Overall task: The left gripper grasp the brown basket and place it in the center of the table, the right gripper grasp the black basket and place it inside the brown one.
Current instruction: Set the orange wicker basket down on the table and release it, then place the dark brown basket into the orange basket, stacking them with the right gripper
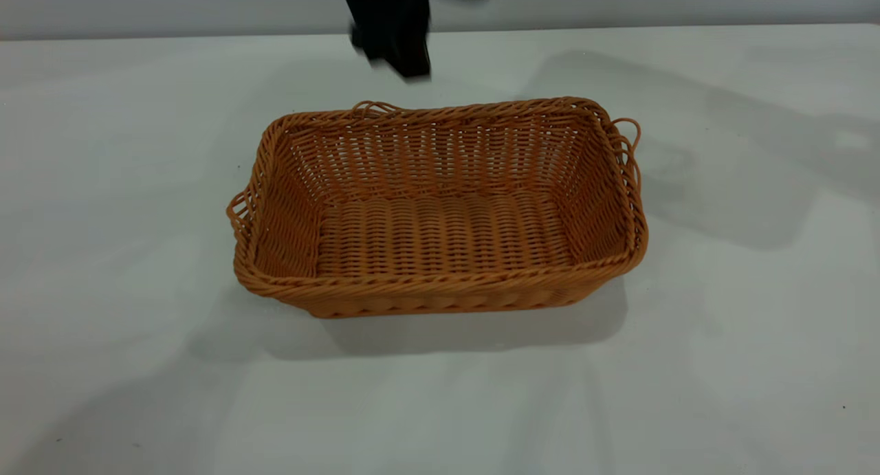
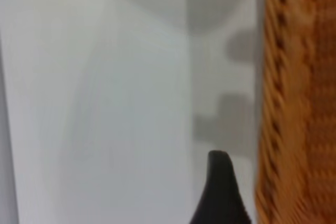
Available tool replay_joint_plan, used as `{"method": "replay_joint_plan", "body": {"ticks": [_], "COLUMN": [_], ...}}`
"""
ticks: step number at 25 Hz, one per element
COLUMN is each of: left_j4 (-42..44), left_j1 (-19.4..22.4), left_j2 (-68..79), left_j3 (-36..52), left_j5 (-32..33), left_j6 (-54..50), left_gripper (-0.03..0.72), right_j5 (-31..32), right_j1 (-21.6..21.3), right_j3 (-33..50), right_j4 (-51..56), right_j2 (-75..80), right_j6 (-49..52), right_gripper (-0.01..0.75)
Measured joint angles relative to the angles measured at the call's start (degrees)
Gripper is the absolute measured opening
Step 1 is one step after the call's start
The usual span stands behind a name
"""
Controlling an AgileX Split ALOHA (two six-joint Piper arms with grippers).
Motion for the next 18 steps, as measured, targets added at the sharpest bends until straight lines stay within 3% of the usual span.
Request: {"method": "replay_joint_plan", "body": {"ticks": [6,9,18], "left_j4": [0.7,2.2,3.2], "left_j1": [1.9,2.1,2.1], "left_j2": [-13.2,-19.8,-34.8], "left_j3": [0.0,0.0,0.0], "left_j5": [18.2,23.5,23.9], "left_j6": [-4.6,-5.4,-5.6], "left_gripper": [0.486,0.468,0.36], "right_j5": [1.8,4.1,3.9], "right_j1": [0.6,3.5,26.4], "right_j3": [0.0,0.0,-0.2], "right_j4": [-0.1,-1.1,-12.8], "right_j2": [2.4,3.6,8.5], "right_j6": [0.4,0.6,4.2], "right_gripper": [0.085,0.085,0.085]}}
